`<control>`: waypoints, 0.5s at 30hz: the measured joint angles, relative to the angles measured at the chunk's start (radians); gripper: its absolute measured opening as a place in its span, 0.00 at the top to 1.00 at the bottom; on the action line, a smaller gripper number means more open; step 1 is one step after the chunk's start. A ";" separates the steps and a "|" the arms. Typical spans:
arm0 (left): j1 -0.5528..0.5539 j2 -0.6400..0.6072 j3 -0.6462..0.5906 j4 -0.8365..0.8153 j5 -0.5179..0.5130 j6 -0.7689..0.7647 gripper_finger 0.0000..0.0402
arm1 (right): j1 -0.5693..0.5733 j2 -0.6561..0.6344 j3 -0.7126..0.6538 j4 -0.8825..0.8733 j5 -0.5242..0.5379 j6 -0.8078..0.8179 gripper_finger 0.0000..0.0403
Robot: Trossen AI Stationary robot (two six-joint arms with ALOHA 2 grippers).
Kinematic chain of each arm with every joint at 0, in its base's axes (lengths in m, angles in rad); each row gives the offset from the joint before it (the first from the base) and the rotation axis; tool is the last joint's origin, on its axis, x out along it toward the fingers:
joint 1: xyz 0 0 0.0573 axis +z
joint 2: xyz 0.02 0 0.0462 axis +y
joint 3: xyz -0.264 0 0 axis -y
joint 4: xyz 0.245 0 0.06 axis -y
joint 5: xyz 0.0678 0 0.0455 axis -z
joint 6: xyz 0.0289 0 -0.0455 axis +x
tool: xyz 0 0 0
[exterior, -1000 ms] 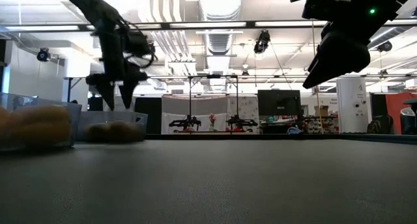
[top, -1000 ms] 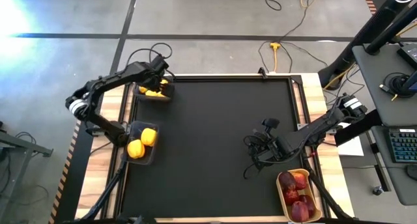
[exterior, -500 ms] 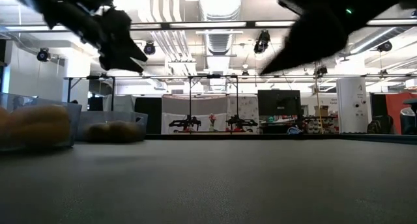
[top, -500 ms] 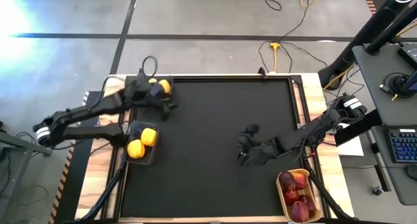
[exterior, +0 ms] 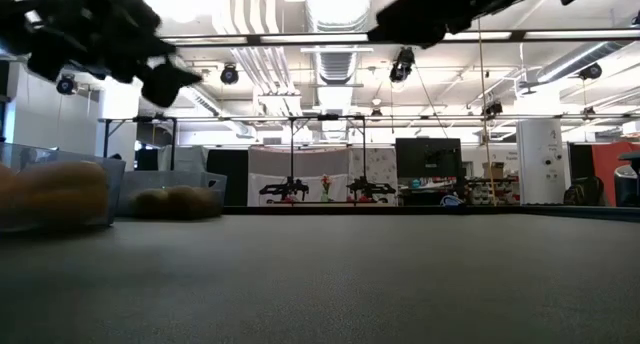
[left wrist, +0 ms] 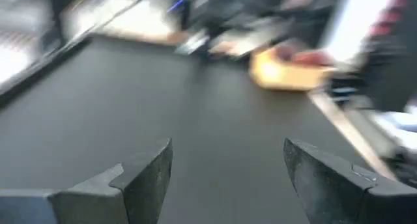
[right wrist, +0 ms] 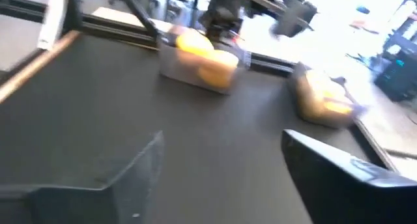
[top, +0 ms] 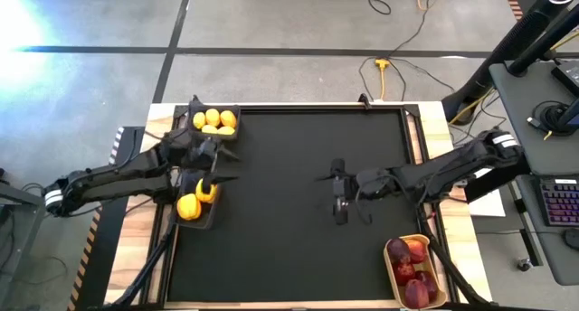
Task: Sort produce into baskets
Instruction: Return to Home Position
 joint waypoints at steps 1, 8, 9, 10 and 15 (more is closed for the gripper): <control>0.000 -0.016 -0.024 0.061 0.070 0.017 0.32 | -0.013 -0.029 -0.002 -0.041 -0.008 -0.002 0.23; -0.001 -0.154 -0.146 0.264 0.186 0.047 0.32 | -0.060 -0.270 -0.010 -0.305 -0.007 -0.002 0.59; -0.001 -0.173 -0.156 0.265 0.185 0.066 0.32 | -0.059 -0.309 -0.020 -0.322 -0.007 -0.002 0.64; -0.001 -0.193 -0.165 0.266 0.181 0.084 0.32 | -0.059 -0.349 -0.033 -0.326 -0.007 -0.005 0.69; -0.001 -0.266 -0.197 0.266 0.157 0.102 0.32 | -0.063 -0.542 -0.173 -0.273 -0.017 -0.006 0.89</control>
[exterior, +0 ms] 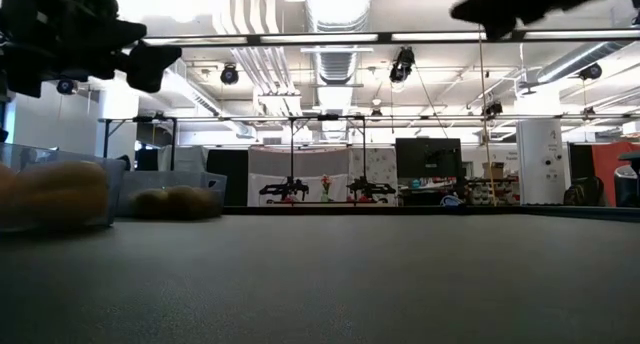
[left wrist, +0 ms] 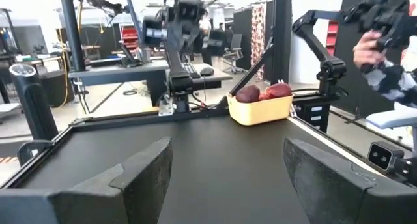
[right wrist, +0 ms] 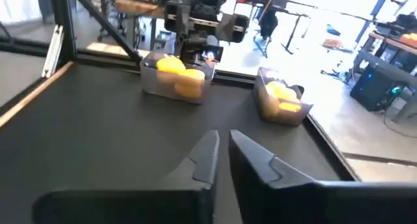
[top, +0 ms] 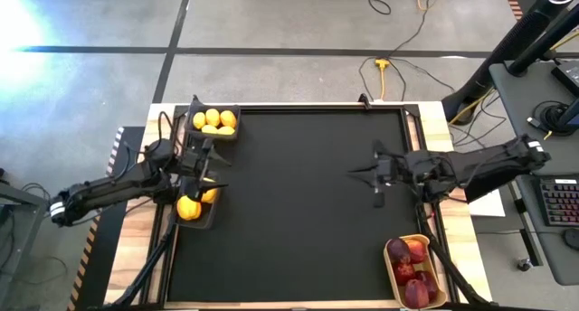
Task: Sort produce into baskets
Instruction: Return to Home Position
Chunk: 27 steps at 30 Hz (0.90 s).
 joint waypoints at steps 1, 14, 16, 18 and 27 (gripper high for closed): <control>-0.001 -0.012 -0.005 0.000 0.000 0.000 0.32 | 0.000 -0.033 -0.041 0.018 0.000 0.013 0.92; -0.004 -0.177 -0.032 -0.023 0.002 -0.041 0.32 | 0.000 -0.277 -0.488 0.422 -0.189 0.265 0.98; -0.004 -0.191 -0.032 -0.049 0.002 -0.034 0.32 | 0.000 -0.290 -0.537 0.469 -0.192 0.267 0.98; -0.004 -0.203 -0.032 -0.080 0.003 -0.049 0.32 | 0.000 -0.307 -0.565 0.499 -0.169 0.269 0.98; -0.004 -0.334 -0.051 -0.231 0.000 -0.031 0.32 | 0.000 -0.480 -0.565 0.352 -0.148 0.235 0.98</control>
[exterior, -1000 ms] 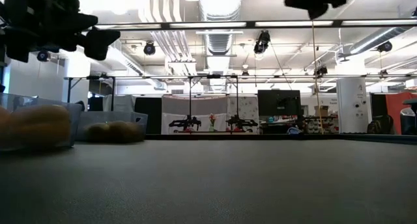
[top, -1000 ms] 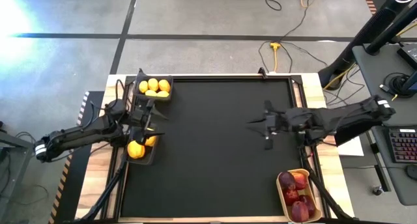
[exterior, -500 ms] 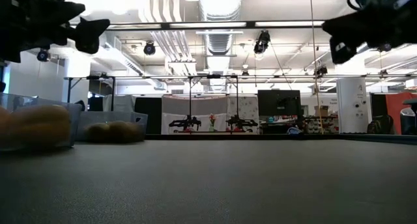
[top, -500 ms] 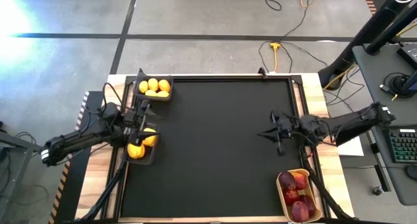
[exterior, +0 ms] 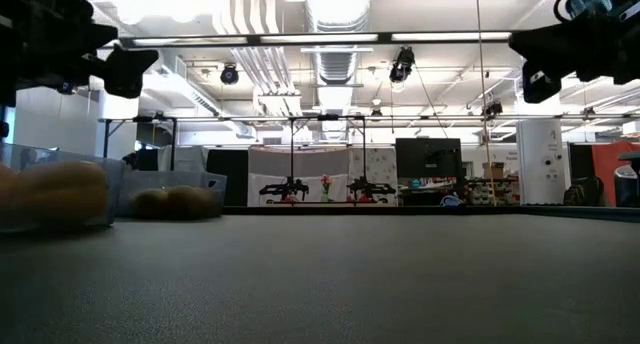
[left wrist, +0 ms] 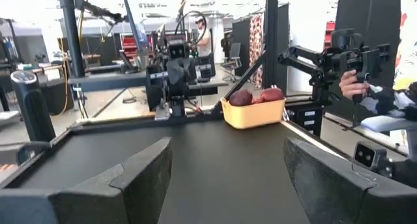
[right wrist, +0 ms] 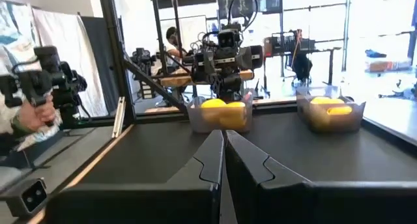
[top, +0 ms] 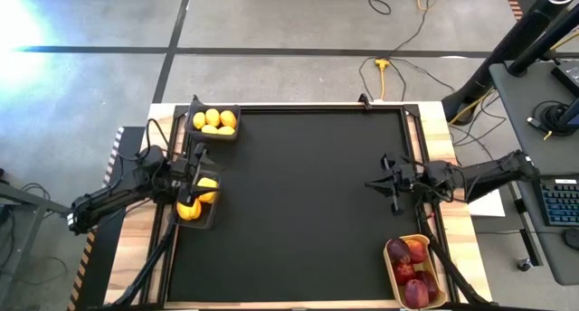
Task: Sort produce into baskets
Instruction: Return to Home Position
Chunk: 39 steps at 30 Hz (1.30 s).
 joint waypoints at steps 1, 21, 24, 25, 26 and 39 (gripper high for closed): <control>0.000 -0.010 -0.009 -0.015 -0.003 -0.002 0.32 | 0.000 -0.017 0.000 -0.027 0.000 0.010 0.98; -0.383 0.028 -0.065 0.074 -0.530 0.052 0.32 | 0.000 -0.005 -0.001 -0.328 0.000 0.153 0.97; -0.458 0.038 -0.065 0.069 -0.550 0.072 0.32 | 0.000 -0.006 -0.001 -0.328 0.000 0.154 0.97; -0.470 0.038 -0.065 0.059 -0.557 0.057 0.32 | 0.000 -0.007 -0.001 -0.328 0.000 0.154 0.97; -0.476 0.038 -0.065 0.053 -0.570 0.039 0.32 | 0.000 -0.006 -0.001 -0.328 0.000 0.154 0.97; -0.476 0.086 -0.066 0.040 -0.766 -0.022 0.32 | 0.000 -0.006 -0.001 -0.328 0.000 0.153 0.97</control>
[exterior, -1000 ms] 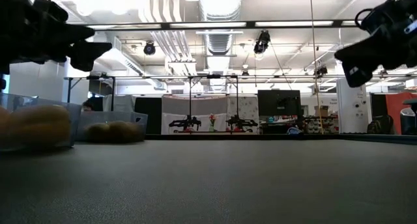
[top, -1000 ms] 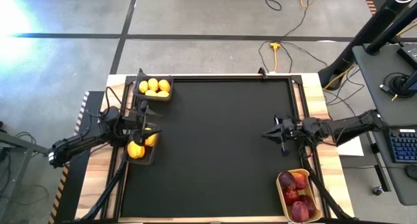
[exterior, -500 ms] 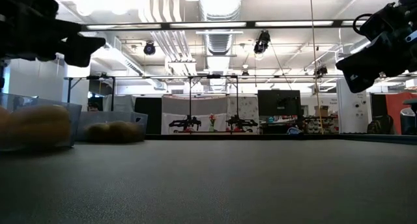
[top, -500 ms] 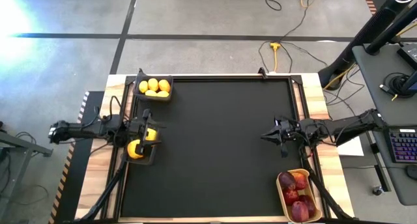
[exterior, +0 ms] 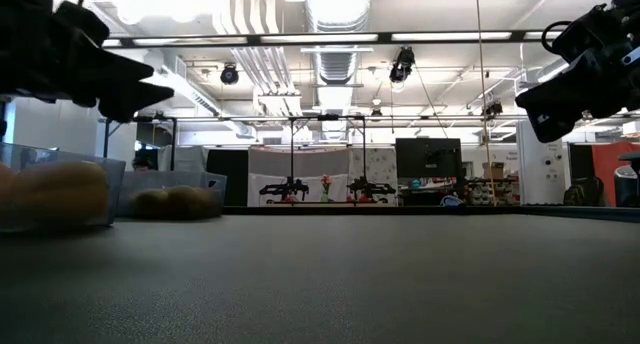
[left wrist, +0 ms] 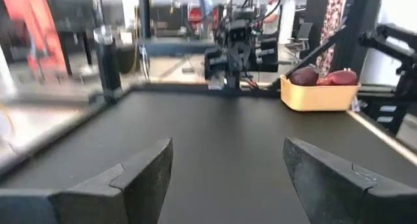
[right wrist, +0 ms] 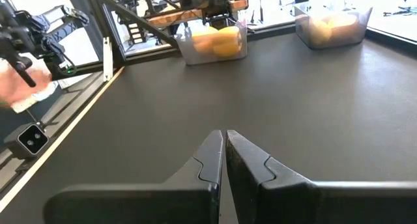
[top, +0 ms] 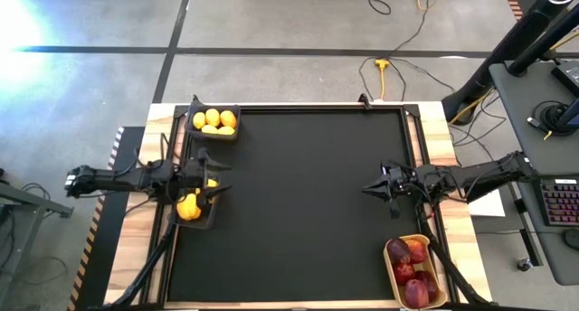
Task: Sort produce into baskets
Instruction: Return to Home Position
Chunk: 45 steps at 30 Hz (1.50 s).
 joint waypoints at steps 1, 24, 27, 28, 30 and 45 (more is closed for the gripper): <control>0.000 0.007 0.000 -0.005 0.000 -0.040 0.32 | 0.000 0.000 0.000 0.000 0.000 0.000 0.97; 0.000 0.106 0.014 -0.005 0.000 -0.127 0.32 | 0.000 0.000 0.000 0.000 0.001 0.000 0.97; 0.000 0.110 0.014 -0.005 0.000 -0.127 0.32 | 0.000 0.000 -0.001 0.000 0.001 0.000 0.97; 0.000 0.111 0.014 -0.005 0.000 -0.127 0.32 | 0.000 0.000 -0.001 0.000 0.000 0.000 0.97; 0.000 0.112 0.014 -0.005 0.000 -0.127 0.32 | 0.000 0.000 -0.001 0.000 0.001 0.000 0.97; 0.000 0.116 0.016 -0.004 0.001 -0.127 0.32 | 0.000 0.000 -0.001 0.000 0.001 0.000 0.97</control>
